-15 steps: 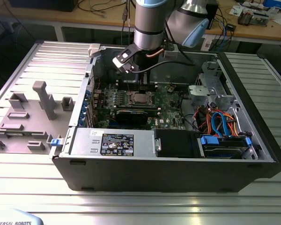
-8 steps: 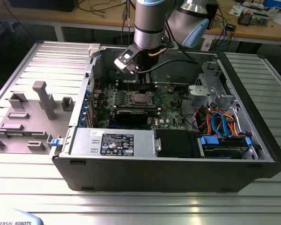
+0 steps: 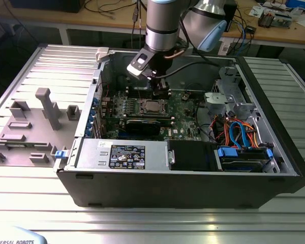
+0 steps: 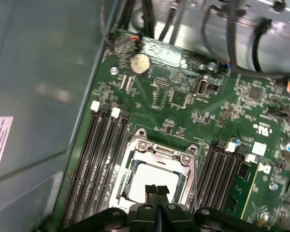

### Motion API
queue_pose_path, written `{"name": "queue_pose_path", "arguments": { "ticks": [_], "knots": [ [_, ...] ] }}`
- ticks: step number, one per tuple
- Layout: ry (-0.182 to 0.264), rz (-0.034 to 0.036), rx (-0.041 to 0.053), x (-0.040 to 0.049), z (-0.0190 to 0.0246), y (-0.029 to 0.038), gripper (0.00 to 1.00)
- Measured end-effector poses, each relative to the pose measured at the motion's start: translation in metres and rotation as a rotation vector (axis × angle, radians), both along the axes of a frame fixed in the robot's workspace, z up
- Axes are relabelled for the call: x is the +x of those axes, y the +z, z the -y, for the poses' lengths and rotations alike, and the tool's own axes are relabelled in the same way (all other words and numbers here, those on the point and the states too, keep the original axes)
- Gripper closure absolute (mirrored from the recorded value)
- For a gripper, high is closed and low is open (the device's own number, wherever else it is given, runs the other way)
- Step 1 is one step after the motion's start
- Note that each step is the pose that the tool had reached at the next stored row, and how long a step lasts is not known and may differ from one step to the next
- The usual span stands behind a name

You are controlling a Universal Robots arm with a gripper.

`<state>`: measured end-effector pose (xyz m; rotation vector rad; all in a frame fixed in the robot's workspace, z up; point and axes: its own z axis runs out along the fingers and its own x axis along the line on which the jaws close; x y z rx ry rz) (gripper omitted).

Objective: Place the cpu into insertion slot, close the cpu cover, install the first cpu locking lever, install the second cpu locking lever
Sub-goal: 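Install the first cpu locking lever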

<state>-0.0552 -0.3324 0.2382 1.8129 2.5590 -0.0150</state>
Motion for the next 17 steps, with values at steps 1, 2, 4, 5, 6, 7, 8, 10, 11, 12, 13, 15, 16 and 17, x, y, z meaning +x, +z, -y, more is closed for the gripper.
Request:
{"name": "queue_pose_path", "arguments": {
  "ticks": [1,2,4,5,6,7,8,10,11,12,13,15,16,17],
  "knots": [
    [0.019,0.0001,0.0001,0.0000,0.0000,-0.0001,0.89],
    [0.038,0.0002,0.0002,0.0001,0.0000,-0.0001,0.89],
    [0.097,0.0001,0.0002,0.0001,0.0000,-0.0002,0.89],
    [0.116,0.0002,0.0002,0.0001,0.0000,-0.0002,0.89],
    [0.132,0.0001,0.0002,0.0001,0.0000,-0.0002,0.89],
    [0.154,0.0002,0.0002,0.0001,0.0000,-0.0002,0.89],
    [0.171,0.0001,0.0002,0.0001,0.0000,-0.0002,0.89],
    [0.220,0.0002,0.0004,0.0001,-0.0001,-0.0003,0.89],
    [0.238,0.0002,0.0003,0.0001,-0.0001,-0.0003,0.89],
    [0.256,0.0002,0.0004,0.0001,-0.0001,-0.0003,0.89],
    [0.272,0.0002,0.0004,0.0001,-0.0001,-0.0003,0.89],
    [0.310,0.0001,0.0003,0.0001,0.0000,-0.0003,0.89],
    [0.321,0.0002,0.0003,0.0001,0.0000,-0.0003,0.89],
    [0.329,0.0001,0.0003,0.0000,0.0000,-0.0003,0.89]
  ]
}}
